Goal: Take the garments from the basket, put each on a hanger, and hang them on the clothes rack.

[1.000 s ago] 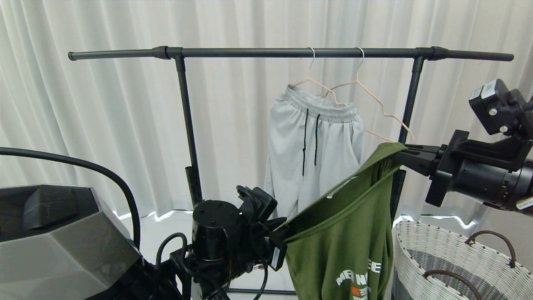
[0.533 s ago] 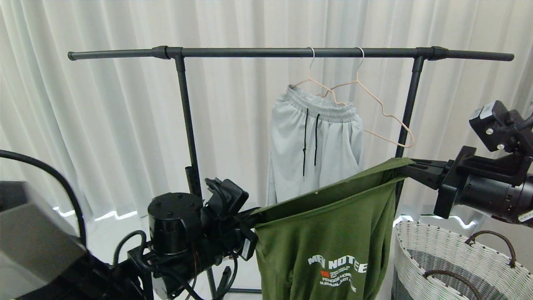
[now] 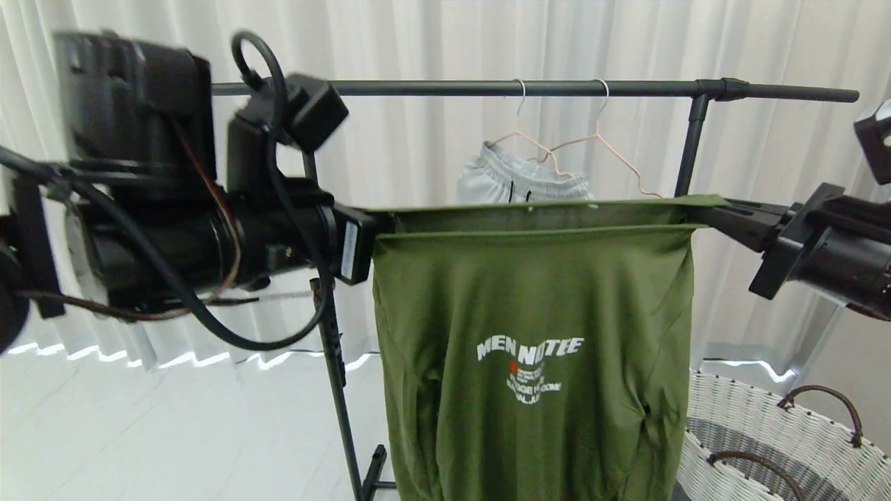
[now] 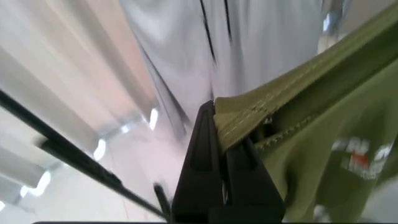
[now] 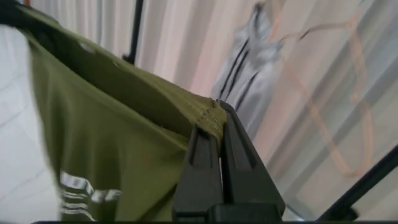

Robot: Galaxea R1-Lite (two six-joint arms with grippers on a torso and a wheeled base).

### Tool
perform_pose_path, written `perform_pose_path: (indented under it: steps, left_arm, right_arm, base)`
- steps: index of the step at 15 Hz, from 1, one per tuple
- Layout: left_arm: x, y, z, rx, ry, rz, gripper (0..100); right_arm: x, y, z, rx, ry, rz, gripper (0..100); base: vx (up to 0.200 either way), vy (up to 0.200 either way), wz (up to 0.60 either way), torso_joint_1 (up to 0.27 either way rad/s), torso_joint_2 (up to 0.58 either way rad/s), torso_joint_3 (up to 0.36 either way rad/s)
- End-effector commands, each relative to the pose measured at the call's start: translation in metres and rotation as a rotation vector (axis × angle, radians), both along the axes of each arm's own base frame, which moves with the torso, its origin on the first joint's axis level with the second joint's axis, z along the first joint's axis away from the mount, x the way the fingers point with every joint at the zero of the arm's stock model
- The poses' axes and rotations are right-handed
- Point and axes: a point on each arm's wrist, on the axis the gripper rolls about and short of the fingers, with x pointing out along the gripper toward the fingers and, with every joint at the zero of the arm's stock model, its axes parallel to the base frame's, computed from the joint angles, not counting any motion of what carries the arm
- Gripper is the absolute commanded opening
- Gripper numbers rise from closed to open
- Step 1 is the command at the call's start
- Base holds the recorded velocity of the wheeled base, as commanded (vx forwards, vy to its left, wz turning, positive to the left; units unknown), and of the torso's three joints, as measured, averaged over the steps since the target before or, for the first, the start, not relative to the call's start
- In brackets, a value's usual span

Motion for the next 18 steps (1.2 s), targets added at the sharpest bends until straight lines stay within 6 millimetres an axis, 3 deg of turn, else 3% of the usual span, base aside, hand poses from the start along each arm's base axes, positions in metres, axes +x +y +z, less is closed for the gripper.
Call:
perform_pose_path:
  steps: [1,5,8,11,14,18]
  left_arm:
    - [-0.011,0.002,0.042,-0.065,-0.109,-0.005,0]
    - [-0.013,-0.012,0.054,-0.092,-0.140,0.029,0]
    - [-0.018,-0.018,0.055,-0.098,-0.141,0.001,0]
    - [-0.009,-0.024,0.057,-0.108,-0.142,0.003,0]
    - [0.011,-0.040,0.053,-0.143,-0.103,0.010,0]
    - [0.034,-0.057,0.039,-0.137,-0.062,0.017,0]
  right_arm:
    - [0.002,-0.002,0.025,0.046,-0.067,-0.008,0]
    - [0.003,-0.002,0.055,0.069,-0.126,-0.008,0]
    - [-0.005,-0.006,0.060,0.069,-0.130,-0.011,0]
    - [-0.034,-0.018,0.066,0.066,-0.133,0.001,0]
    - [-0.069,-0.029,0.068,0.048,-0.148,0.129,0]
    - [-0.081,-0.030,0.064,0.037,-0.147,0.216,0]
  base:
    - [0.000,0.000,0.00,0.000,0.00,0.000]
    - [0.000,0.000,0.00,0.000,0.00,0.000]
    - [0.000,0.000,0.00,0.000,0.00,0.000]
    - [0.000,0.000,0.00,0.000,0.00,0.000]
    - [0.000,0.000,0.00,0.000,0.00,0.000]
    - [0.000,0.000,0.00,0.000,0.00,0.000]
